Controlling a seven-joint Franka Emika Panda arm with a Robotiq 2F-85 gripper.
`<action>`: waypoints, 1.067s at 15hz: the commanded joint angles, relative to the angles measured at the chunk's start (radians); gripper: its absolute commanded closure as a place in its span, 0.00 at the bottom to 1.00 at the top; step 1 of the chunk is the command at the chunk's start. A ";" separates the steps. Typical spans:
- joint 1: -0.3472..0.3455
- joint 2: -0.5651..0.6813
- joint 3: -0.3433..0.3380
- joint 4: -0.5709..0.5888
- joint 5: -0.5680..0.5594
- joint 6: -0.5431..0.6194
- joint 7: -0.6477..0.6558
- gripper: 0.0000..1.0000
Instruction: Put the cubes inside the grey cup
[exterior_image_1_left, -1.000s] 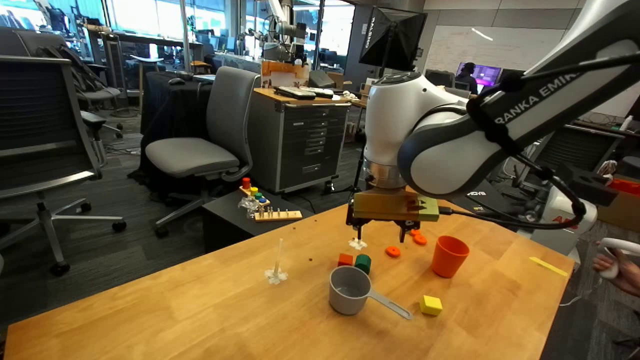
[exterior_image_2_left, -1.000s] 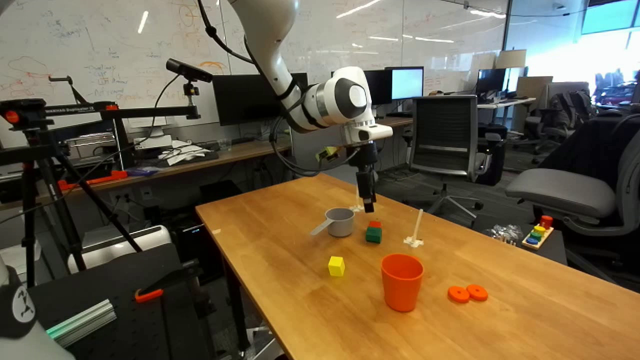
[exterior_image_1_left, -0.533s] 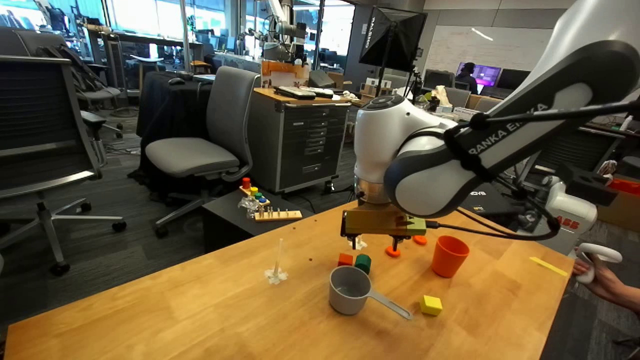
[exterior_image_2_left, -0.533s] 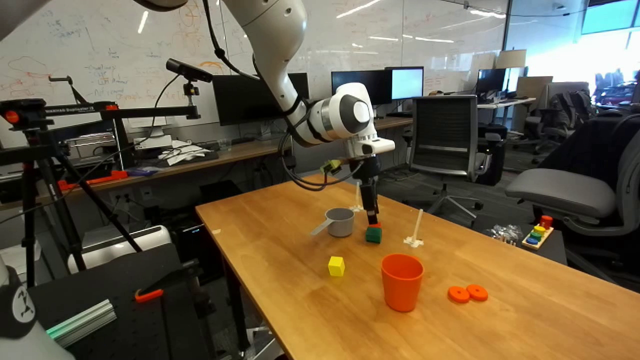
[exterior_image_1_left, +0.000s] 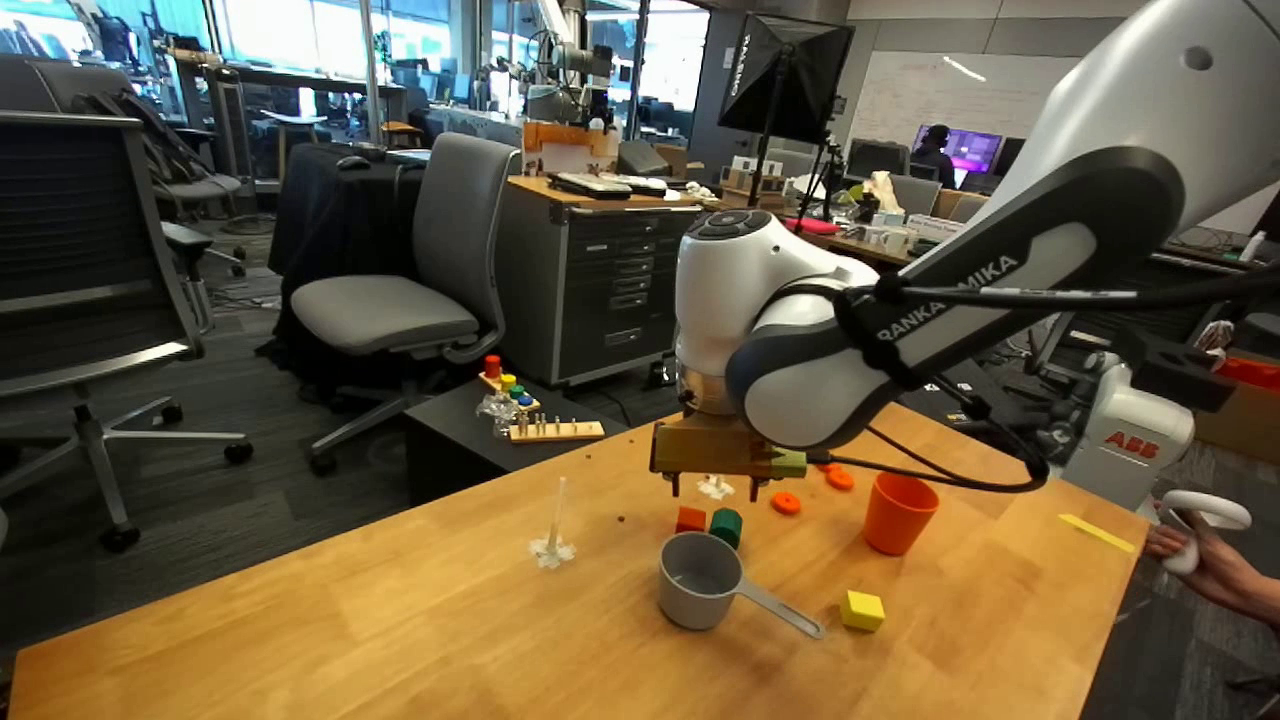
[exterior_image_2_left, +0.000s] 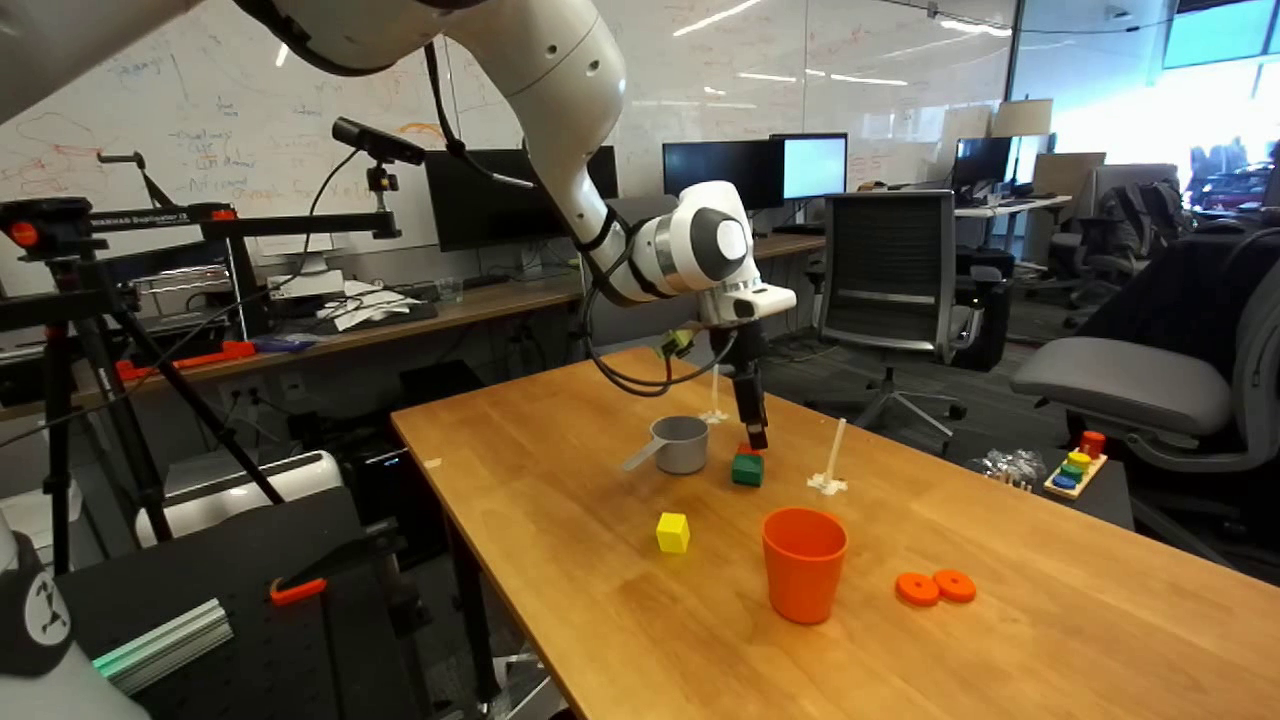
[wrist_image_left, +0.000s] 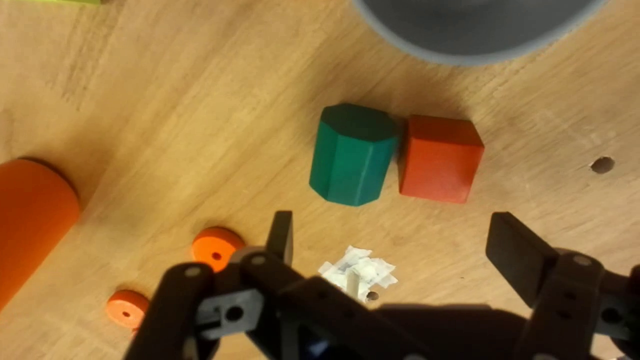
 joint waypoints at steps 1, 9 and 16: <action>-0.019 0.037 0.027 0.065 0.026 -0.030 -0.011 0.00; -0.027 0.032 0.049 0.039 0.070 -0.036 -0.013 0.00; -0.046 0.052 0.046 0.032 0.074 -0.034 -0.013 0.00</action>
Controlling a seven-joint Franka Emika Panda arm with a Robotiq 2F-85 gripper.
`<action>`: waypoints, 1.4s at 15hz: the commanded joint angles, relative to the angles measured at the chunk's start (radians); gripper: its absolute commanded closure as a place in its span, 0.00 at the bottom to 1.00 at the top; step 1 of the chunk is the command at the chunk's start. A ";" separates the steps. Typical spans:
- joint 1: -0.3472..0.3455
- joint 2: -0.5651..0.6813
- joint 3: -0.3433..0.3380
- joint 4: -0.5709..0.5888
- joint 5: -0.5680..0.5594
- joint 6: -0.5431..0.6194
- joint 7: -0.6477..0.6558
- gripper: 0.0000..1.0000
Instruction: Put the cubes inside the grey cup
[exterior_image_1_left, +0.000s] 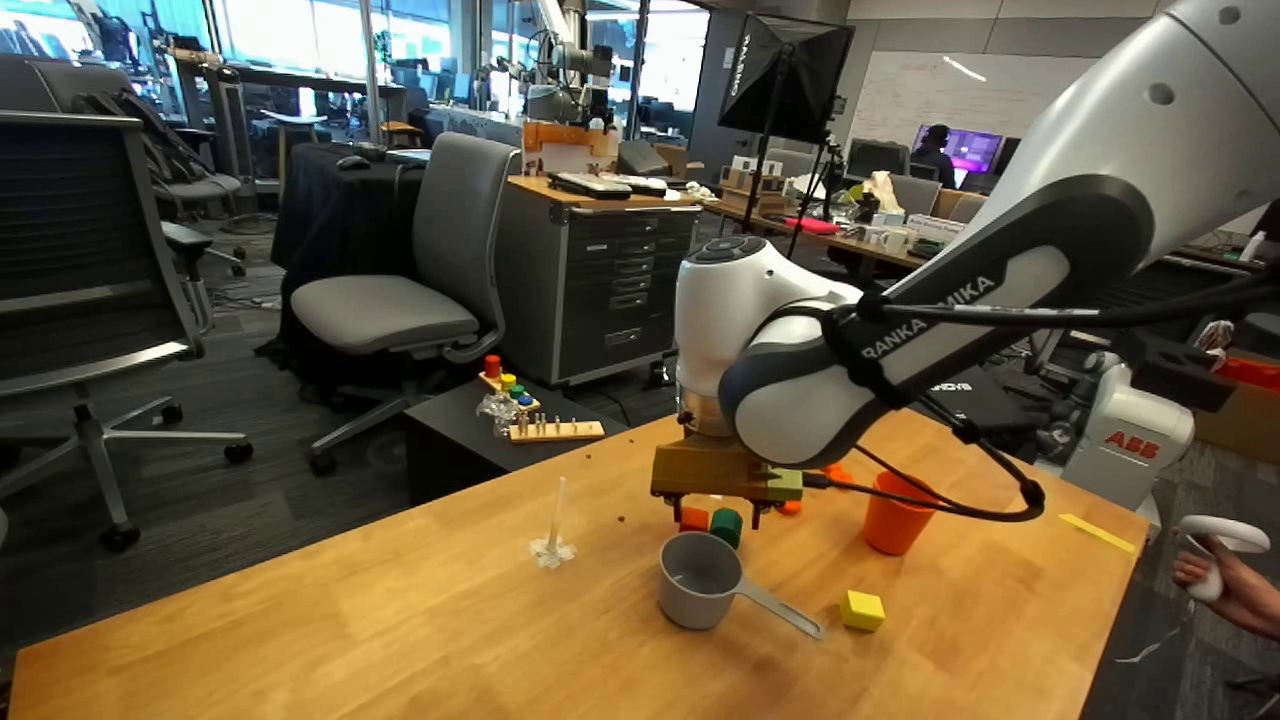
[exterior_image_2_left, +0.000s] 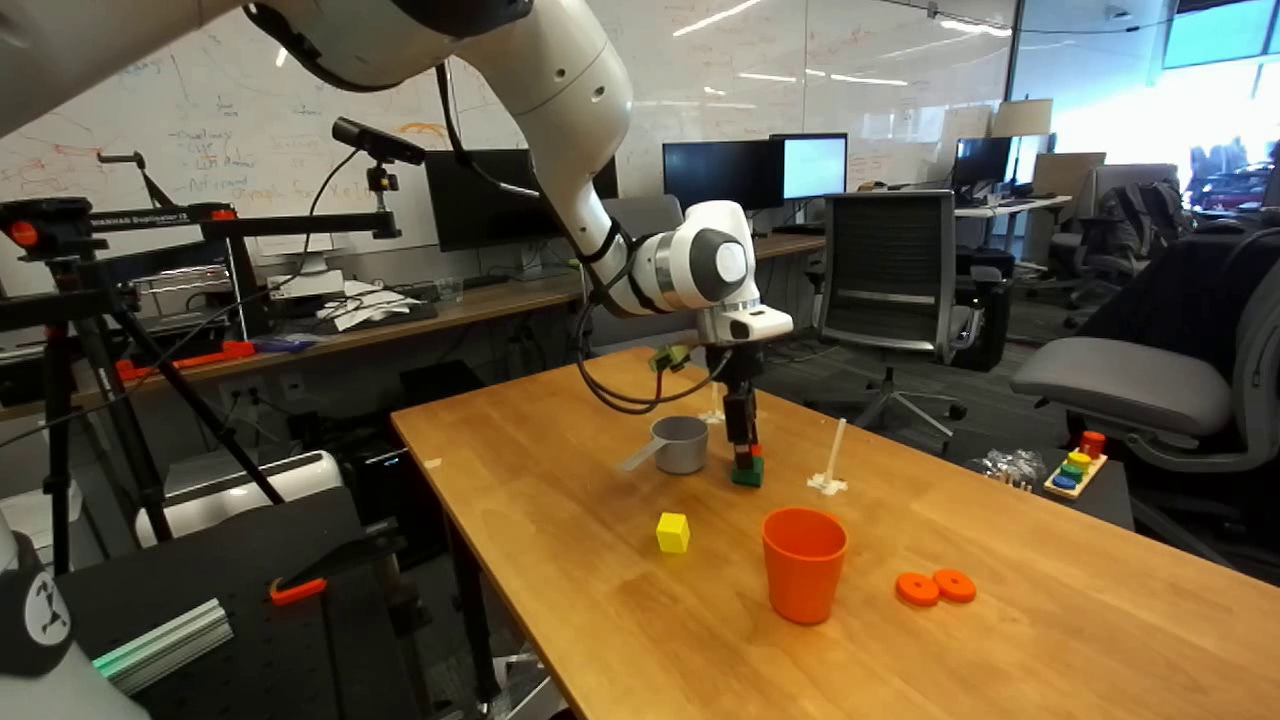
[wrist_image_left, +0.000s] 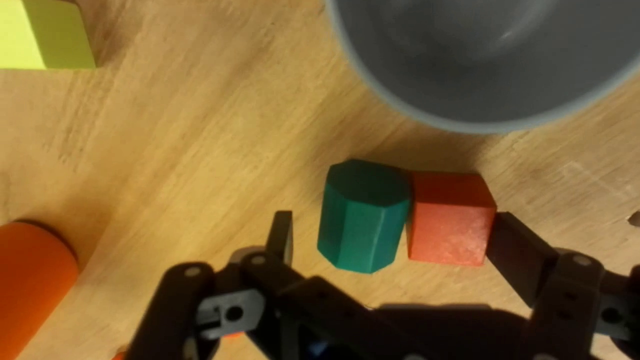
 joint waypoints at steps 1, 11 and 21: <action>-0.023 0.016 0.014 0.015 0.020 -0.014 -0.013 0.00; -0.024 0.038 0.016 0.030 0.014 -0.012 -0.027 0.46; 0.000 -0.161 0.019 -0.064 0.002 0.002 -0.034 0.47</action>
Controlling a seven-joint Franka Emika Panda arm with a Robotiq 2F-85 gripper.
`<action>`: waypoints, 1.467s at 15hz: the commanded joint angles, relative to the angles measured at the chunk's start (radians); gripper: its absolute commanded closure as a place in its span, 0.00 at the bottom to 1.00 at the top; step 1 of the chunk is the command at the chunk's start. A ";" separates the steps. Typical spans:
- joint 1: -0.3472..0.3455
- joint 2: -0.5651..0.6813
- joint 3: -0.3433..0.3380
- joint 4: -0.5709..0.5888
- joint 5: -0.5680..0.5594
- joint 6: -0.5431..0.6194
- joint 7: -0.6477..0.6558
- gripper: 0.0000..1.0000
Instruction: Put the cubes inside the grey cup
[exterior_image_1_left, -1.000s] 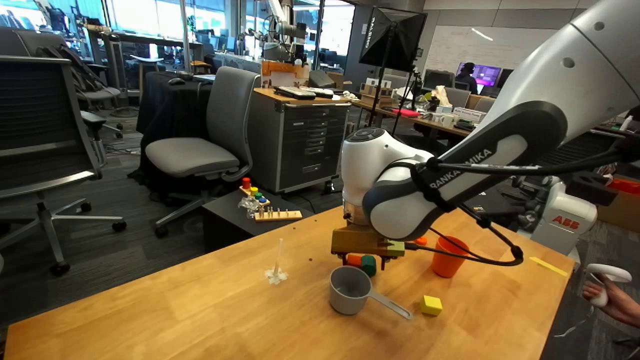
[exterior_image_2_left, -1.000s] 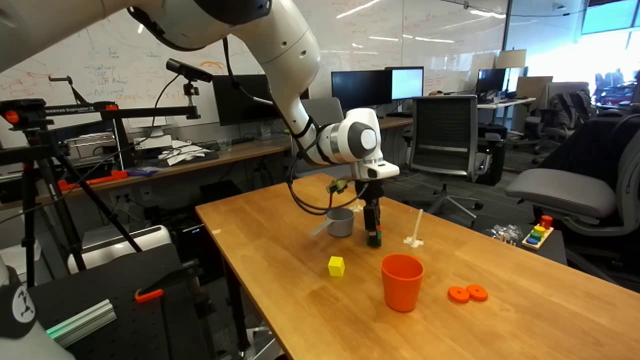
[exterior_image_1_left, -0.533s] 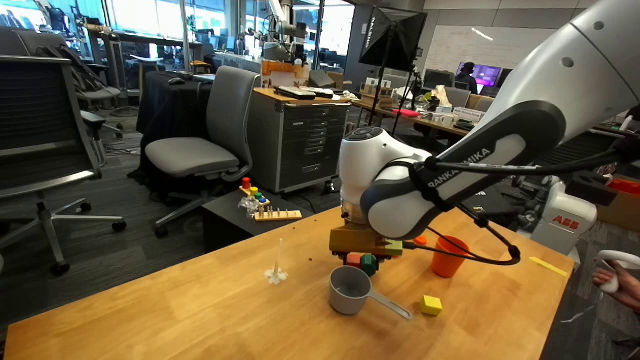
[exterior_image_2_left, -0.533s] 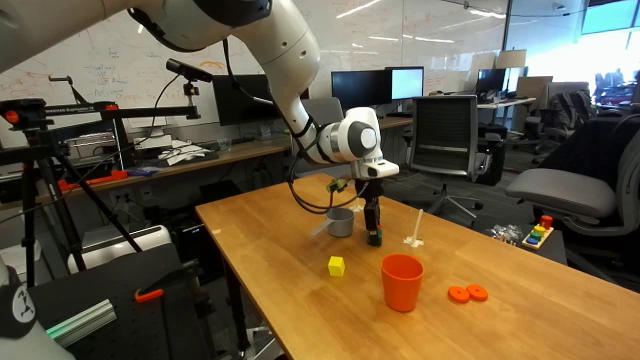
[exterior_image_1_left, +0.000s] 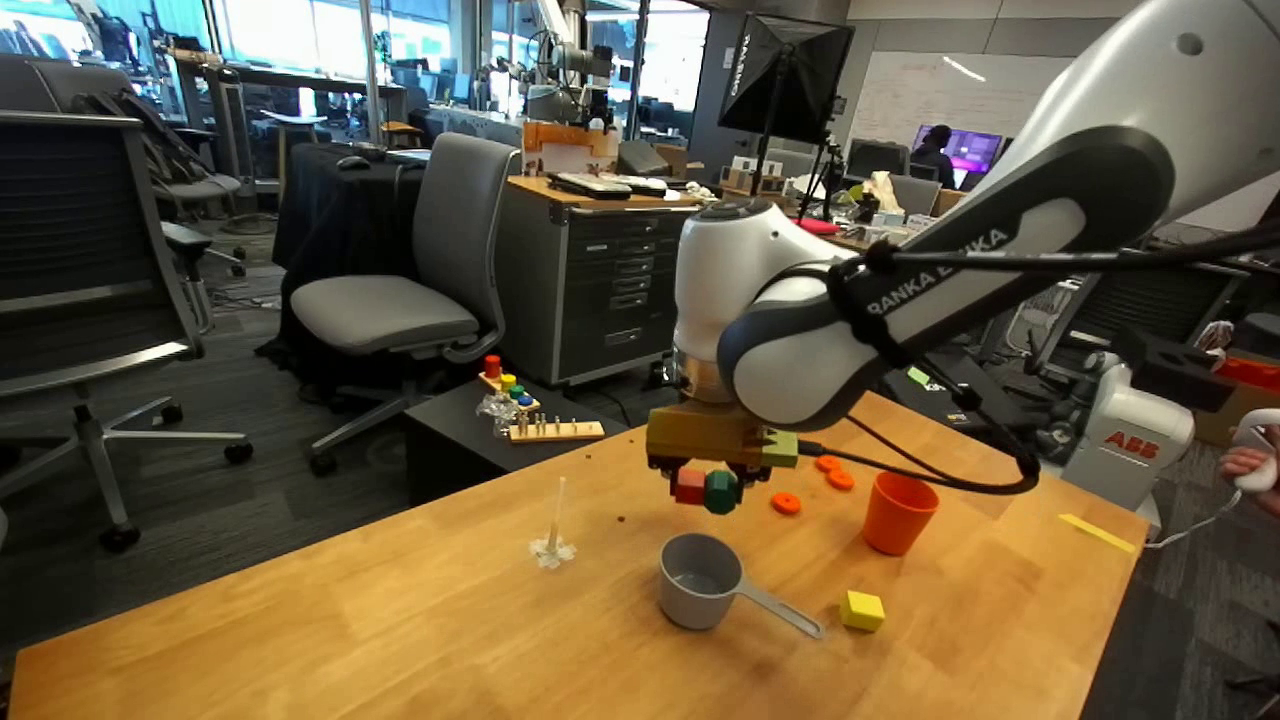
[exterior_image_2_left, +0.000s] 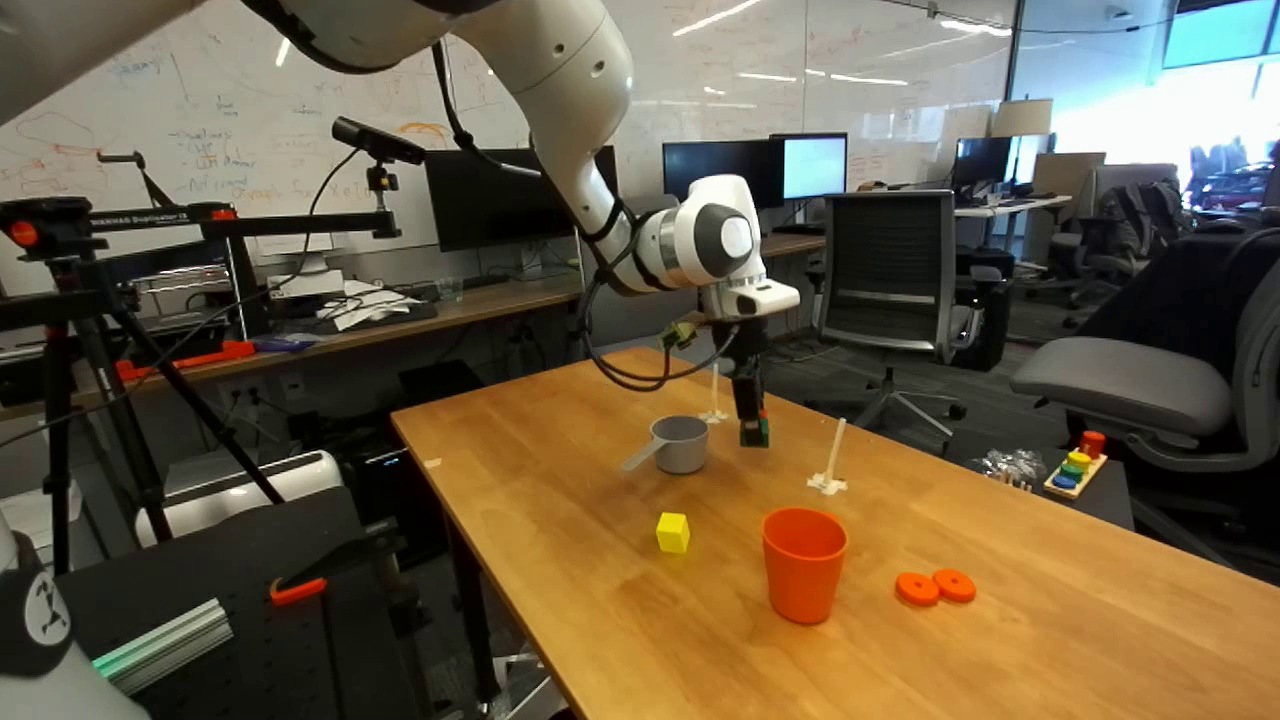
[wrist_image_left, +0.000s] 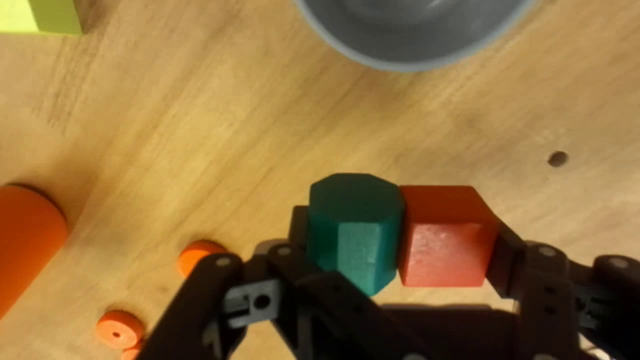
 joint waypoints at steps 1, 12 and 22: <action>0.007 -0.133 0.021 -0.076 0.002 -0.003 -0.027 0.47; -0.012 -0.262 0.149 -0.276 0.114 0.009 -0.046 0.47; -0.017 -0.267 0.133 -0.352 0.104 0.036 -0.067 0.00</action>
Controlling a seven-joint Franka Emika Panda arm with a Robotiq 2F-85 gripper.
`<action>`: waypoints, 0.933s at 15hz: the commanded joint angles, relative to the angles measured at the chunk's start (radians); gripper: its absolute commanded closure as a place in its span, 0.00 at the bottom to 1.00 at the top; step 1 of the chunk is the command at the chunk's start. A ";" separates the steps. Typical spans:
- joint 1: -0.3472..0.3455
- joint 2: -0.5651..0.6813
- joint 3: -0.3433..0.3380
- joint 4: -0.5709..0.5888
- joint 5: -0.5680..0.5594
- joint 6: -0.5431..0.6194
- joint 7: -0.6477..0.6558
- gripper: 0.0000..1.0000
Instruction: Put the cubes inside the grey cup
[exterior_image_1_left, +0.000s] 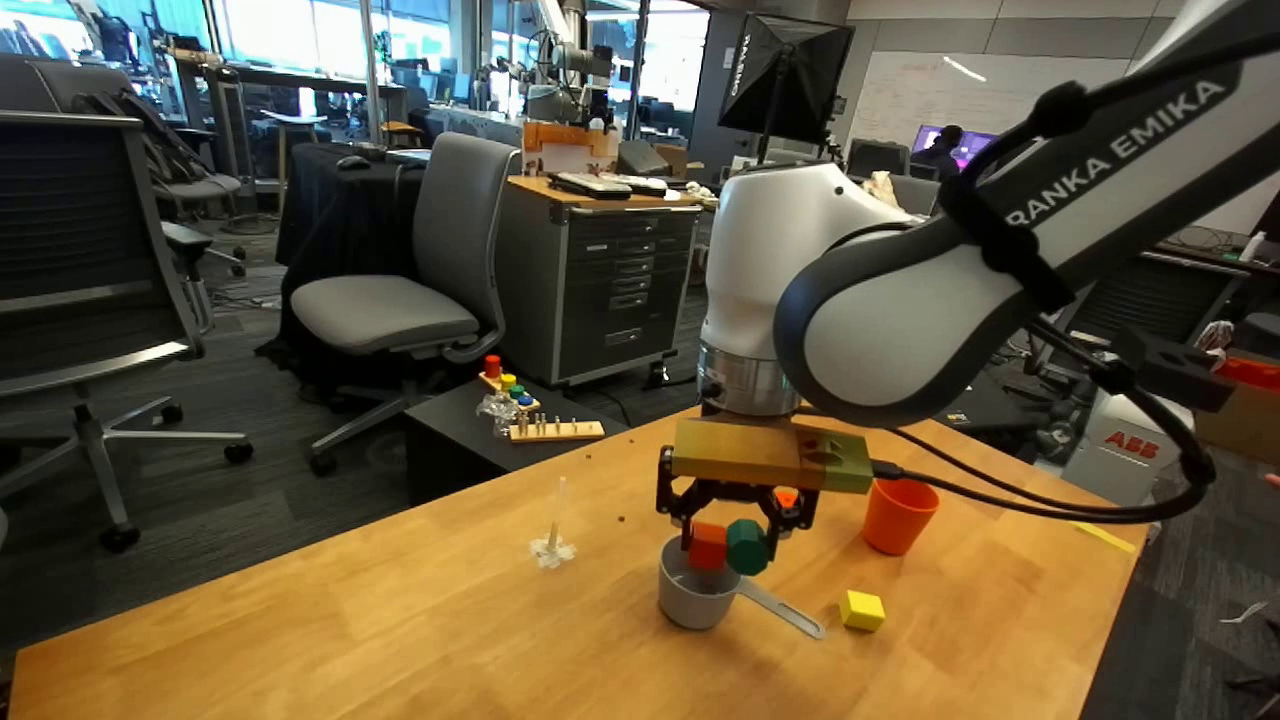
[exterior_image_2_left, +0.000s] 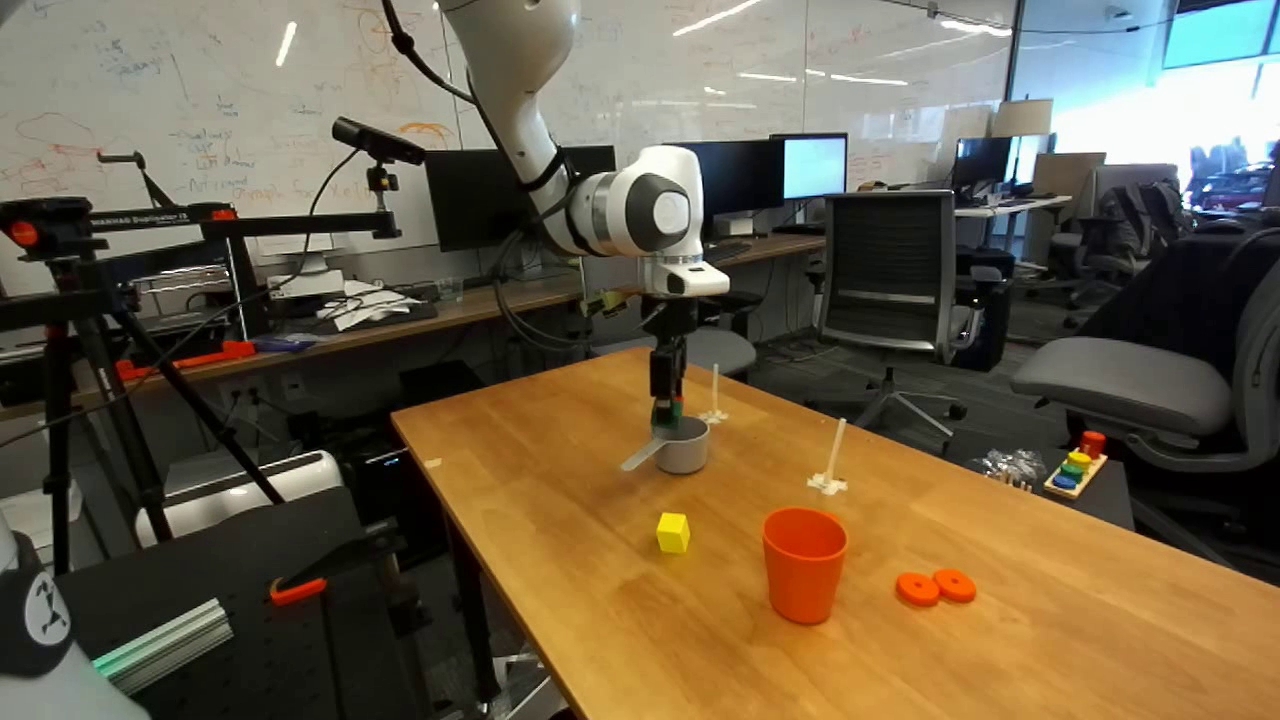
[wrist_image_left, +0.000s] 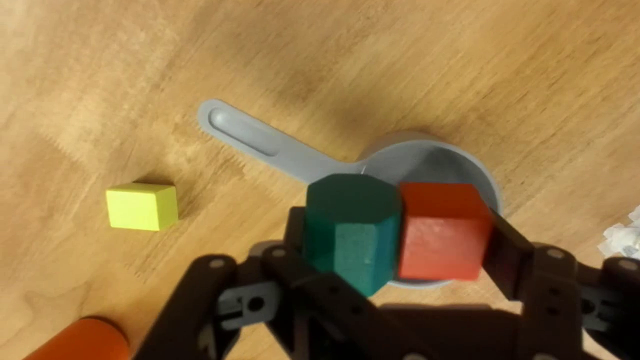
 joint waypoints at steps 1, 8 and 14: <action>-0.008 -0.045 -0.002 -0.048 0.003 0.015 -0.036 0.00; -0.002 -0.071 -0.017 -0.046 -0.011 0.006 -0.051 0.00; 0.005 -0.124 -0.037 -0.127 -0.038 -0.003 -0.039 0.00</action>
